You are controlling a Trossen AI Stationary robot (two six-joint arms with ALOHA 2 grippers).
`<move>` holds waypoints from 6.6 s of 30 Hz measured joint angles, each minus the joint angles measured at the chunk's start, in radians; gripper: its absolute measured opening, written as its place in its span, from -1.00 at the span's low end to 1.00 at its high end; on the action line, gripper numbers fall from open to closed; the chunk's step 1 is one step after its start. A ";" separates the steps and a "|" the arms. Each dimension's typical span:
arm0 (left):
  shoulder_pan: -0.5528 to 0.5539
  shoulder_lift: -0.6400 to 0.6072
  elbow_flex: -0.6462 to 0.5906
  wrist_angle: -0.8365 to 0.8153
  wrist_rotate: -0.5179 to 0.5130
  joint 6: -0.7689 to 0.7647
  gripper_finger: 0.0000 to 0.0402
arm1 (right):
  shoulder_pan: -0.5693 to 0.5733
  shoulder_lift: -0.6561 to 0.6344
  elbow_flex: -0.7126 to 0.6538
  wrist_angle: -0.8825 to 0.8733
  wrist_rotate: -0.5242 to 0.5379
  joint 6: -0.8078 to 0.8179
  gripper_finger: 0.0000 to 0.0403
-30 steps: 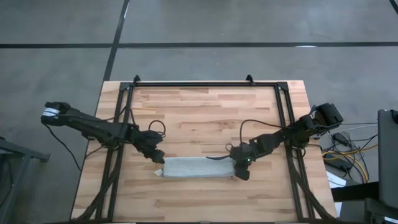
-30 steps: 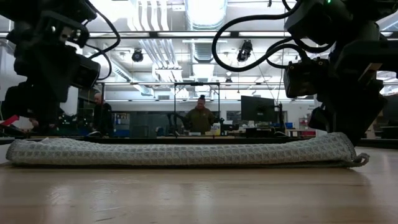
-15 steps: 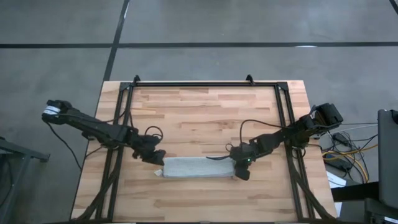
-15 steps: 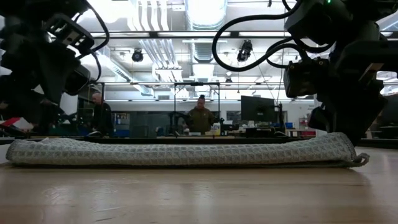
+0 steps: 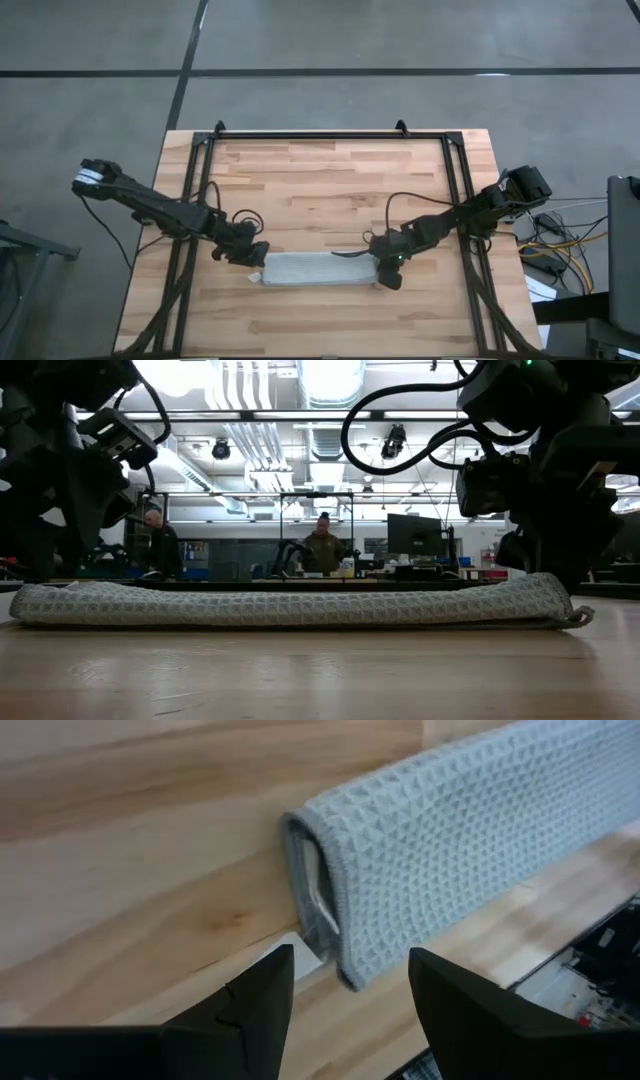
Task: Fold microfiber towels
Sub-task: Fold the microfiber cloth on the table
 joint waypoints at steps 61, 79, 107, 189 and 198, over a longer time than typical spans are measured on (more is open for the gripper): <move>-0.034 0.286 0.053 0.118 -0.004 0.004 -0.27 | 0.000 0.000 0.000 0.002 0.027 0.004 -0.79; -0.034 0.289 0.051 0.184 -0.042 0.032 -0.97 | 0.000 0.000 0.000 0.002 0.027 -0.018 -0.79; -0.034 0.287 0.106 0.206 -0.024 0.088 -1.00 | -0.001 0.000 0.000 0.028 0.027 -0.020 -0.79; 0.085 0.327 0.176 0.487 0.041 0.320 -1.00 | 0.000 0.000 -0.003 0.053 0.028 -0.042 -0.79; 0.119 0.424 0.271 0.492 0.111 0.394 -1.00 | 0.000 0.000 -0.003 0.056 0.028 -0.052 -0.79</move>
